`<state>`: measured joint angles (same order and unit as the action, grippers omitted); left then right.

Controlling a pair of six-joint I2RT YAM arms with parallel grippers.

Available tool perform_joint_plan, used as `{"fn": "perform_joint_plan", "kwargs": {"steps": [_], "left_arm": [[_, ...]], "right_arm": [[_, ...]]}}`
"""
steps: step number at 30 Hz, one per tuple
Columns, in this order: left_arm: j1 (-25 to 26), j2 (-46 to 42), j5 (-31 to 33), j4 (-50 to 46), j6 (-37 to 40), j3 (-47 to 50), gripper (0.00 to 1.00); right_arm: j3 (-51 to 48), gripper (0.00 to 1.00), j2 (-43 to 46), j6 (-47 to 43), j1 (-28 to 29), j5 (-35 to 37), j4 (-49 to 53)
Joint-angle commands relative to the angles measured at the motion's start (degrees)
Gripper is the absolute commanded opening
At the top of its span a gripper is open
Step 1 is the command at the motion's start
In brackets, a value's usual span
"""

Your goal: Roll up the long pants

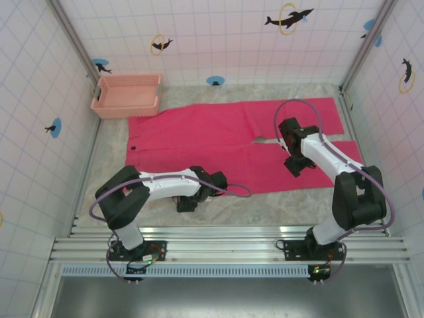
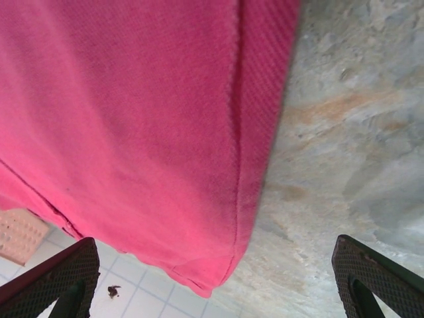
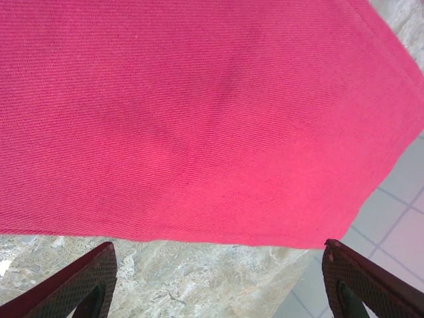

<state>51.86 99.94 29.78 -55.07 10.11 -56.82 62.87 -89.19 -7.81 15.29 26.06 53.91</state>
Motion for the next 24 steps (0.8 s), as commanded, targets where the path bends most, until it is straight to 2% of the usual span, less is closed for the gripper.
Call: {"fn": "perform_joint_plan", "kwargs": {"steps": [1,5,7,12,16,18,19,20,21,24], "left_arm": [[0.0,6.0,-0.7,0.1,-0.2,-1.1,0.93],[-0.7,13.2,0.4,-1.6,-2.6,-4.9,0.86],[-1.6,15.3,-0.1,-2.2,-4.2,-6.2,0.75],[-3.8,13.9,0.8,-1.7,-5.2,-6.6,0.58],[-7.5,11.4,3.6,-4.0,-5.9,-7.9,0.49],[-10.6,10.3,3.3,-3.8,-5.7,-8.8,0.36],[-12.2,10.2,2.6,-3.0,-5.2,-9.2,0.24],[-13.3,10.3,2.4,-2.5,-4.9,-9.6,0.08],[-14.2,10.8,3.0,-2.1,-4.6,-10.2,0.0],[-15.8,12.9,4.9,-4.0,-3.9,-14.0,0.0]], "right_arm": [[1.6,0.83,2.0,-0.3,0.2,1.3,0.4],[1.0,0.82,3.0,-0.3,0.0,1.7,0.3],[0.8,0.82,3.4,-0.4,0.0,1.7,0.6],[0.1,0.83,5.1,-0.5,0.1,3.9,1.2],[-0.6,0.83,5.2,-0.2,0.0,5.7,2.8],[-1.2,0.83,6.0,0.0,0.1,4.9,2.5],[-1.0,0.84,6.2,0.1,0.1,4.8,2.6],[-0.9,0.83,6.2,0.2,0.1,5.0,2.8],[-0.9,0.84,6.4,0.1,0.0,5.3,2.8],[-0.7,0.84,6.8,0.0,0.0,4.7,3.0]]}}
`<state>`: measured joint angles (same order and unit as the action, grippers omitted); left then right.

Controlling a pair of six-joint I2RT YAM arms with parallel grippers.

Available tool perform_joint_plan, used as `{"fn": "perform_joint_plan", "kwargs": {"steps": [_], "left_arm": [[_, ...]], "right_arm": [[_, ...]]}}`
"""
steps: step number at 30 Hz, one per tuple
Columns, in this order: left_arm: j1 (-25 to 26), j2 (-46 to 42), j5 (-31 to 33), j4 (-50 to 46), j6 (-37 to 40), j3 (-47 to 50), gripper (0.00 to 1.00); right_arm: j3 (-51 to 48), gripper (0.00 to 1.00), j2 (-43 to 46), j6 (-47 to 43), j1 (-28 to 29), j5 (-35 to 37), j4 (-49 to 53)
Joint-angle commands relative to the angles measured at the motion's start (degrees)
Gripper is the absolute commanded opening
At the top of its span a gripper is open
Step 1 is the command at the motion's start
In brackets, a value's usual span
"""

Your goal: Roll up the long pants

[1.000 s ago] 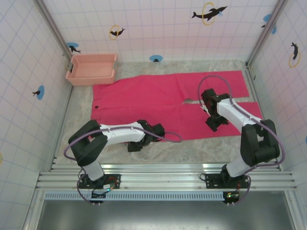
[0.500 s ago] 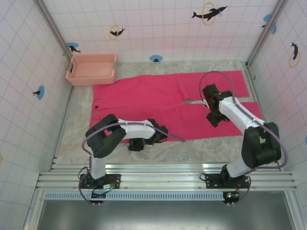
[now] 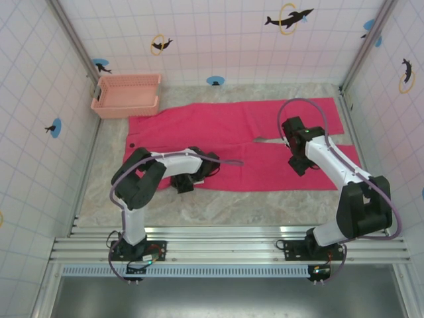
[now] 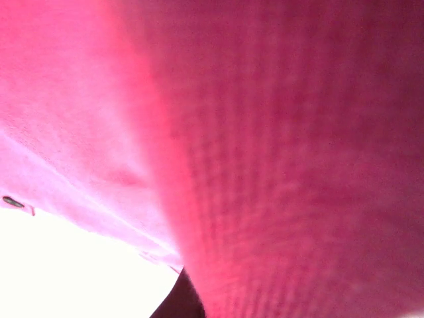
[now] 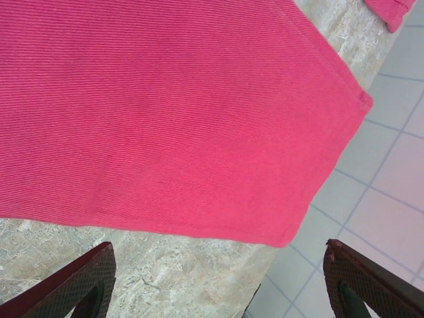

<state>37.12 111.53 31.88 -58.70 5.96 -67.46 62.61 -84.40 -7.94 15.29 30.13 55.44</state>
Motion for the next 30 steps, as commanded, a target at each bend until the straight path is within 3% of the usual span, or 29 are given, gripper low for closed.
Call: {"fn": "perform_joint_plan", "kwargs": {"steps": [1,6,15,23,30], "left_arm": [[-1.6,1.3,3.0,-0.9,0.7,-4.6,0.0],[-6.3,-2.2,3.7,-2.8,3.2,-11.1,0.0],[-16.3,-2.0,1.8,-5.2,11.3,-25.3,0.0],[-17.7,0.7,-0.8,-5.1,12.6,-27.8,0.0],[-18.3,2.3,-1.2,-5.7,12.8,-30.3,0.0]], "right_arm": [[-0.7,0.84,2.0,0.2,0.0,0.1,1.4],[0.2,0.83,0.4,0.2,1.0,-7.8,2.9],[1.5,0.81,-6.0,-0.7,9.5,-12.1,5.5],[2.9,0.77,-12.0,2.2,17.4,-18.6,8.8],[2.2,0.75,-19.3,6.5,23.5,-19.2,9.0]]}}
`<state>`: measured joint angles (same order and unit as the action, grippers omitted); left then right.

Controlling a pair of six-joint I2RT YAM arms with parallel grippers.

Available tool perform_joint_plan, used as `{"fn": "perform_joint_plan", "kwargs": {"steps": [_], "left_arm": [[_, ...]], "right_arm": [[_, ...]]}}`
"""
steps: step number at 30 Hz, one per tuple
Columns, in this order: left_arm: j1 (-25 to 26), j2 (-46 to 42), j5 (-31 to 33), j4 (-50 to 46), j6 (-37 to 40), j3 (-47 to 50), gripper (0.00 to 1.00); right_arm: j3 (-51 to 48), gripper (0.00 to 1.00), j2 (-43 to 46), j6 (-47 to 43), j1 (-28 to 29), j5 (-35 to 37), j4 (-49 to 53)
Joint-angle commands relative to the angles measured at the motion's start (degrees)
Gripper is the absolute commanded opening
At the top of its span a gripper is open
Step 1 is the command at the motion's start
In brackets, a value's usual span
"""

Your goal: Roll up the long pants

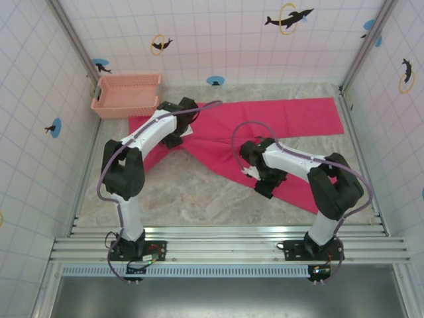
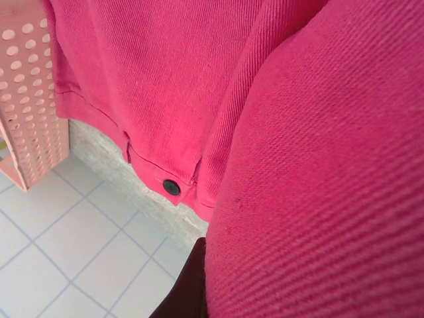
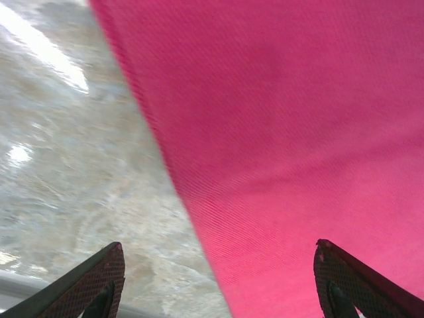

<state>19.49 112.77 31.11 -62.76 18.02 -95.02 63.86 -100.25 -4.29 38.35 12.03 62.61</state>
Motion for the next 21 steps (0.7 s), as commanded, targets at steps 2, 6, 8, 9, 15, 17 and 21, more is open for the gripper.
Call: {"fn": "perform_joint_plan", "kwargs": {"steps": [2,6,8,9,15,17,21], "left_arm": [[-1.1,1.0,-0.8,-1.7,0.8,-3.3,0.0],[-1.9,0.5,-1.2,-1.7,1.1,-3.9,0.0],[-2.3,0.1,-1.1,-1.7,1.2,-3.8,0.0],[-2.5,-0.1,-1.3,-1.6,1.4,-3.7,0.0],[-4.4,-2.3,-0.3,-0.7,2.5,-3.4,0.0],[-5.3,-3.1,-0.1,-0.2,3.0,-3.6,0.0],[-6.2,-3.4,0.7,0.8,4.8,-5.2,0.0]], "right_arm": [[1.3,0.69,-6.3,3.5,0.4,0.2,2.5],[1.9,0.52,-9.9,3.7,-1.3,0.7,3.0],[2.1,0.23,-10.9,3.7,-3.6,2.1,3.2],[2.1,0.14,-10.7,3.8,-5.0,2.5,3.3],[2.0,0.0,-0.4,2.9,-10.2,7.9,2.6],[3.8,0.0,2.8,2.3,-11.1,10.6,3.1],[8.3,0.0,6.2,0.9,-11.6,13.5,3.6]]}}
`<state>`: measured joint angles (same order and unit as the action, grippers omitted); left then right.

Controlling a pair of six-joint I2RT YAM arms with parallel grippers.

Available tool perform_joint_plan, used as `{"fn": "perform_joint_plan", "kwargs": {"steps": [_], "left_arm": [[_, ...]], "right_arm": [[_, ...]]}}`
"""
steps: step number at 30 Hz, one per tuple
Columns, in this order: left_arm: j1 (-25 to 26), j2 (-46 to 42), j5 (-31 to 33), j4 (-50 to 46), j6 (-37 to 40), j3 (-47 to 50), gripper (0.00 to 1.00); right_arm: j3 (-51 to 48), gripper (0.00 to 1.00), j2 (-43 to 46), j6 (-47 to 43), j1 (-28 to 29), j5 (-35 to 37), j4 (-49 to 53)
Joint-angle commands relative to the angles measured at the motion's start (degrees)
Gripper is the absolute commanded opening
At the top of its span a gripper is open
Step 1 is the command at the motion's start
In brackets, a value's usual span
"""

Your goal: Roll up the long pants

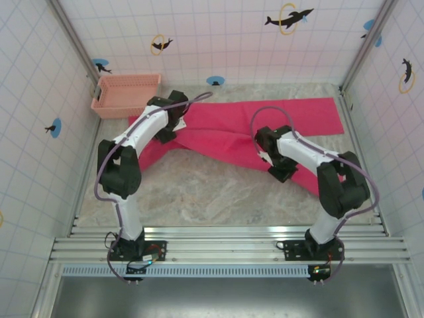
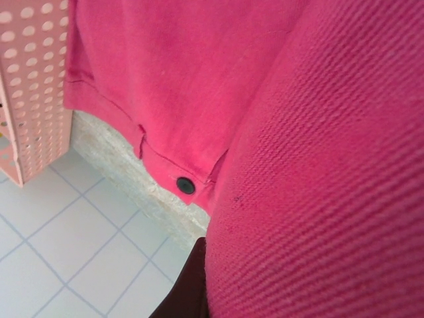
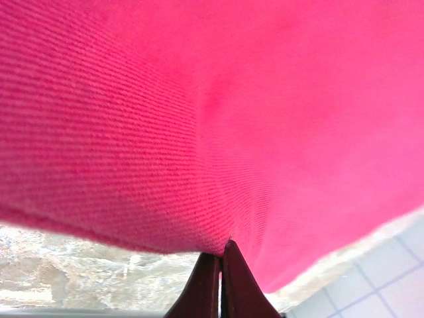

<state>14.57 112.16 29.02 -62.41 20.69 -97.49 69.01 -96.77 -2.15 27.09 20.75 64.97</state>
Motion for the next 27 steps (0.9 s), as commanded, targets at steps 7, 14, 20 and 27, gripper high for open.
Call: {"fn": "perform_joint_plan", "kwargs": {"steps": [7,14,20,27], "left_arm": [[-1.6,0.0,1.1,1.1,6.0,-10.0,0.0],[-4.7,7.4,-8.2,0.0,10.5,-18.2,0.06],[-6.5,20.7,-12.3,-0.3,13.0,-34.1,0.09],[-6.9,31.5,-15.6,5.9,17.5,-40.6,0.14]], "right_arm": [[14.3,0.0,1.1,-6.9,-4.8,10.7,1.4],[30.4,0.0,-11.2,-12.8,-13.2,13.3,-1.1],[54.1,0.0,-32.3,-17.3,-14.6,14.5,-0.7],[82.4,0.0,-55.7,-21.1,-14.5,15.8,0.6]]}}
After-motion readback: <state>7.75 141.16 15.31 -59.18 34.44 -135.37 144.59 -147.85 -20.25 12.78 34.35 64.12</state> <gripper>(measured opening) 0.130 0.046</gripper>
